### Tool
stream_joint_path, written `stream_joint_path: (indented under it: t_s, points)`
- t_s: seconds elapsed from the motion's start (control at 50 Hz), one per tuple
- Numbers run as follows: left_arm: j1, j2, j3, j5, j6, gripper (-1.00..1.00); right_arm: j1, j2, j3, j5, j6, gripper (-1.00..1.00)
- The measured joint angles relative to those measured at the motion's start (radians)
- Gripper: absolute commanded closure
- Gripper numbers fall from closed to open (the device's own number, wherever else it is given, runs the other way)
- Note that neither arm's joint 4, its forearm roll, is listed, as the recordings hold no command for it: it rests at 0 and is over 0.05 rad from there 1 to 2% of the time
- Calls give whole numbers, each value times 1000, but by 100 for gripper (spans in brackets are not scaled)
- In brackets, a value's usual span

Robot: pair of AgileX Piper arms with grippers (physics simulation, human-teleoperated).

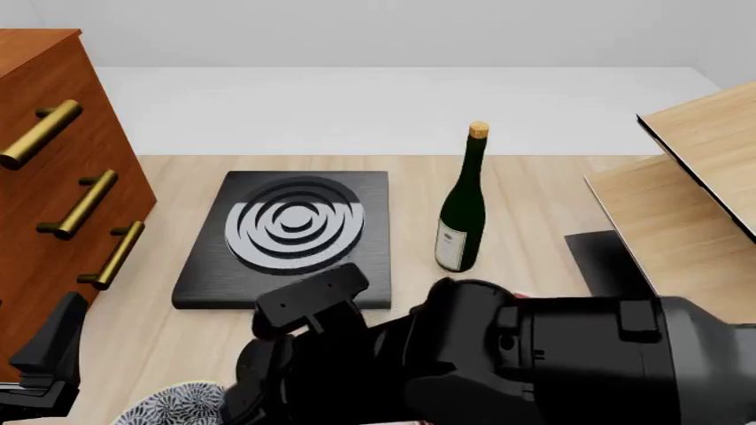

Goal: Pick up the akita bowl and put it on the plate.

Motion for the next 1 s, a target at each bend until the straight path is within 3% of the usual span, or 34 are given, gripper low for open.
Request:
stream_joint_path:
  t_s: [1.0]
  points:
    - [0, 0, 1, -4, 2, -100, 26, 143, 166, -314, 139, -100]
